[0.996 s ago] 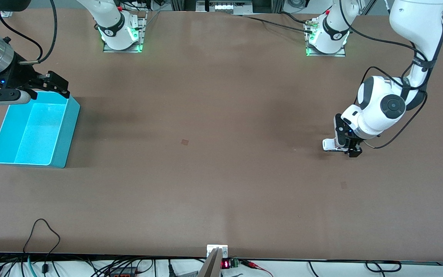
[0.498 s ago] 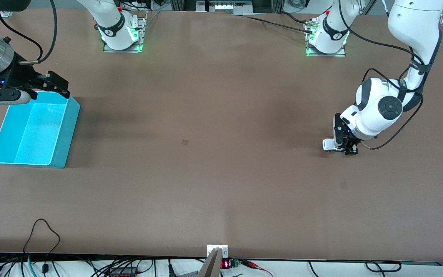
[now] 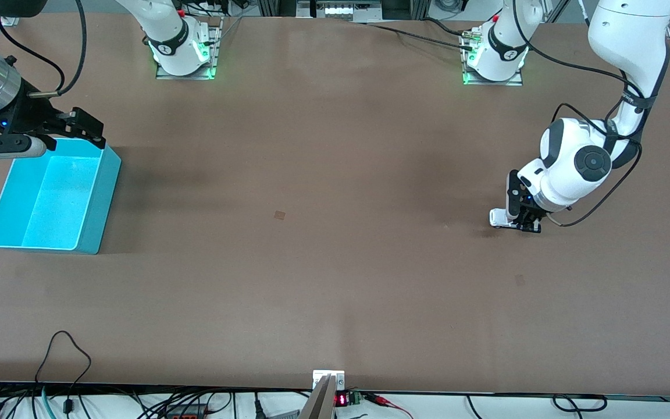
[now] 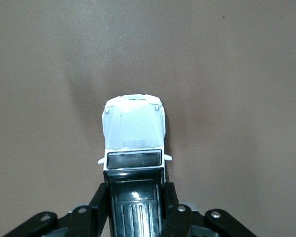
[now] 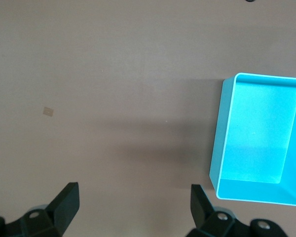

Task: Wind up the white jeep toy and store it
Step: 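Close the left gripper on the white jeep and press it down, then drag the jeep backward along the table with the left gripper, then open the left gripper, releasing the jeep to roll toward the bin, then reach the right gripper to the jeep while the left gripper withdraws, then grasp the white jeep with the right gripper, then lift the jeep and carry it over the turquoise bin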

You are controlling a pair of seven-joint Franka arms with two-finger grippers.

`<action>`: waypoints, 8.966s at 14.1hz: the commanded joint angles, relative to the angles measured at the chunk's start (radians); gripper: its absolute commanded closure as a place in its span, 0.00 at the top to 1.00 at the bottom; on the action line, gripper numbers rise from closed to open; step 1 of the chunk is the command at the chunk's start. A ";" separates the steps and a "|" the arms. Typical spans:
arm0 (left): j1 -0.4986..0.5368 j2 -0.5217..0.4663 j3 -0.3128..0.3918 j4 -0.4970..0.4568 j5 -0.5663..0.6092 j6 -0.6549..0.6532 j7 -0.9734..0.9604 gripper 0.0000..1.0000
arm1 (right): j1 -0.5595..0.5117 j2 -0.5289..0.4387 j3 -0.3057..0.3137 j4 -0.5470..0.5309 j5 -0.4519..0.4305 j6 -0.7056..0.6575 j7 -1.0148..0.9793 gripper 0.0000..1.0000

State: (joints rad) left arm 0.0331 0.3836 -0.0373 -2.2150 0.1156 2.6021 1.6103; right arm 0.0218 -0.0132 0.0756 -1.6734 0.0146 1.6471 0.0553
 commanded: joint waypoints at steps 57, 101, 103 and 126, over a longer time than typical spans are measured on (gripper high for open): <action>0.105 0.063 -0.115 0.870 -0.004 -1.204 -0.725 1.00 | 0.001 -0.039 0.000 -0.040 -0.007 -0.003 0.005 1.00; -0.076 -0.385 0.047 0.545 -0.116 -0.993 -1.646 1.00 | -0.127 0.188 -0.016 -0.449 -0.033 0.578 -1.546 1.00; -0.061 -0.391 0.047 0.541 -0.116 -0.997 -1.644 1.00 | -0.149 0.199 -0.016 -0.552 -0.033 0.756 -1.600 1.00; -0.029 -0.463 0.053 0.548 -0.113 -1.096 -1.642 1.00 | -0.224 0.354 0.027 -0.484 -0.012 1.010 -1.678 0.00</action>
State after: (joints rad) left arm -0.0111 -0.0585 0.0113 -1.6536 0.0170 1.5167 -0.0322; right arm -0.1922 0.3695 0.0751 -2.2137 -0.0066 2.6954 -1.6159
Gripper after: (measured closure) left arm 0.000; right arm 0.493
